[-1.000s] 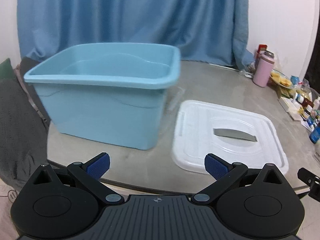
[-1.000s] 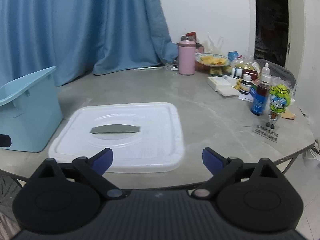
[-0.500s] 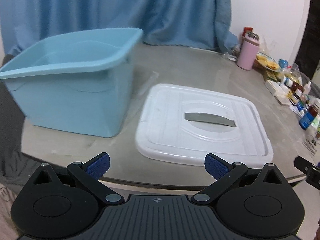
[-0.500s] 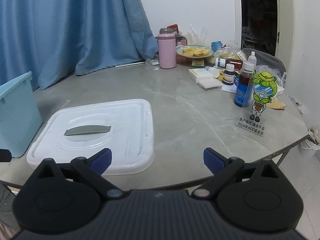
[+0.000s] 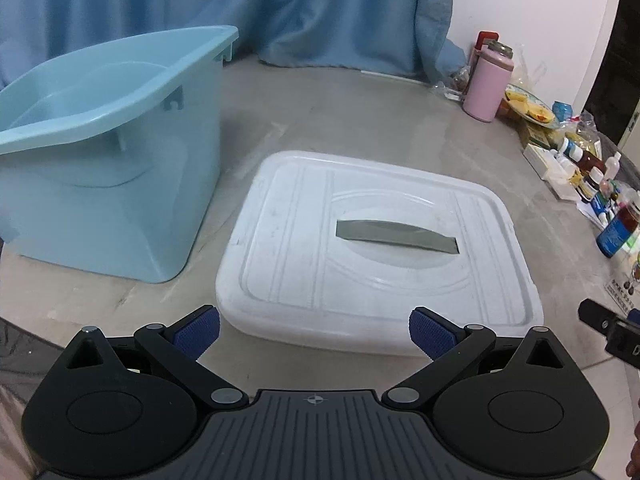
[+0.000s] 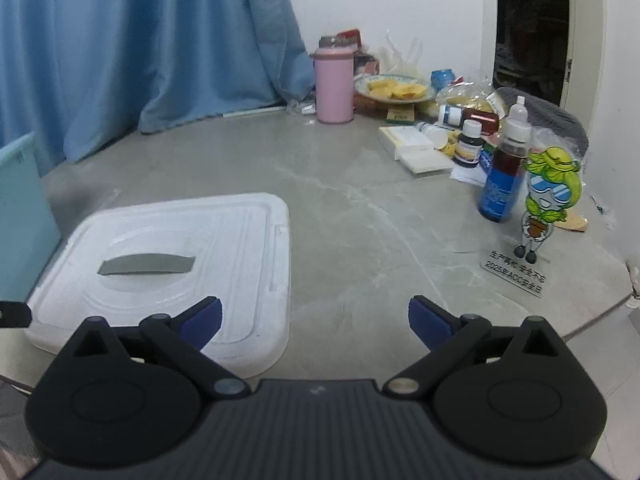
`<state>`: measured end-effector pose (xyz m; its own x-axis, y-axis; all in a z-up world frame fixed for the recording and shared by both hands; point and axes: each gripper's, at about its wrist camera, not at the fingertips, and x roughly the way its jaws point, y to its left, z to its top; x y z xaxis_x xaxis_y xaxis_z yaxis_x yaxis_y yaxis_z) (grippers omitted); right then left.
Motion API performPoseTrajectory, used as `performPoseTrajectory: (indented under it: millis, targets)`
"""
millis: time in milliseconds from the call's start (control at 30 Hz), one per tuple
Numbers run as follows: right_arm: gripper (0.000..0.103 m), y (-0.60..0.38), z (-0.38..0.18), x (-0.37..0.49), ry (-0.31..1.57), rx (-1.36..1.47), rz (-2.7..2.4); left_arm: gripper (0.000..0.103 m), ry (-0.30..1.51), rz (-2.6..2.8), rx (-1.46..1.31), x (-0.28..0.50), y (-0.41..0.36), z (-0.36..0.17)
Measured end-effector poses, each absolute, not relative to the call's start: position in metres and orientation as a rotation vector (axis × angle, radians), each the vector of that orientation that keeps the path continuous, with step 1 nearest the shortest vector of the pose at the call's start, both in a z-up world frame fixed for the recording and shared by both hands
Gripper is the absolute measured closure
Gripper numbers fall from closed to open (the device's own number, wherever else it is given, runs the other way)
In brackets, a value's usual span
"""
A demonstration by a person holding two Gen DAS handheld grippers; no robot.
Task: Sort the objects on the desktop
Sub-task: 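Move the left gripper to the grey handle of the white lid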
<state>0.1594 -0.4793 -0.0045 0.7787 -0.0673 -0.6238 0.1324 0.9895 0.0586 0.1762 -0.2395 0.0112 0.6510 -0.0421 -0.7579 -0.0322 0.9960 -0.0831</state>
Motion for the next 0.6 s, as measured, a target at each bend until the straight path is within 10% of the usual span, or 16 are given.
performPoseTrajectory:
  millis: [600]
  targets:
    - [0.003, -0.478, -0.019, 0.218, 0.755, 0.085, -0.044, 0.001, 0.969, 0.034, -0.059, 0.243, -0.248, -0.016]
